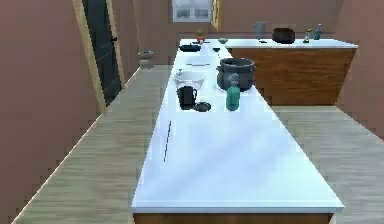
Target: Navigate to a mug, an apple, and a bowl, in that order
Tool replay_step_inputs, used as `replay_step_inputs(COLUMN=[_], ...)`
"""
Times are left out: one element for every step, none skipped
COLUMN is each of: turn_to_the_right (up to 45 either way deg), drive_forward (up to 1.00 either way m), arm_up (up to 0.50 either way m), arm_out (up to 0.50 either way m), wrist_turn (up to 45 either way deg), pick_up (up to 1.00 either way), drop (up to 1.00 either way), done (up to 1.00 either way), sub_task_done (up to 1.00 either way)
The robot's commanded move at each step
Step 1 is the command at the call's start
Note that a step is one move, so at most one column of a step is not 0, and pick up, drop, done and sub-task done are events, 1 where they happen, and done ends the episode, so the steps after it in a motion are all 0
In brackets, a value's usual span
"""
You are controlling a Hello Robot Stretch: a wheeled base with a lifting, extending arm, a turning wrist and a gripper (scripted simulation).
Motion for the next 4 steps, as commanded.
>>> replay_step_inputs(turn_to_the_right=[-45.0, -45.0, -45.0, -42.0], drive_forward=[0.0, 0.0, 0.0, 0.0], arm_up=[0.0, 0.0, 0.0, 0.0], arm_out=[0.0, 0.0, 0.0, 0.0], wrist_turn=[0.0, 0.0, 0.0, 0.0], pick_up=[0.0, 0.0, 0.0, 0.0], drop=[0.0, 0.0, 0.0, 0.0], done=[0.0, 0.0, 0.0, 0.0], sub_task_done=[0.0, 0.0, 0.0, 0.0])
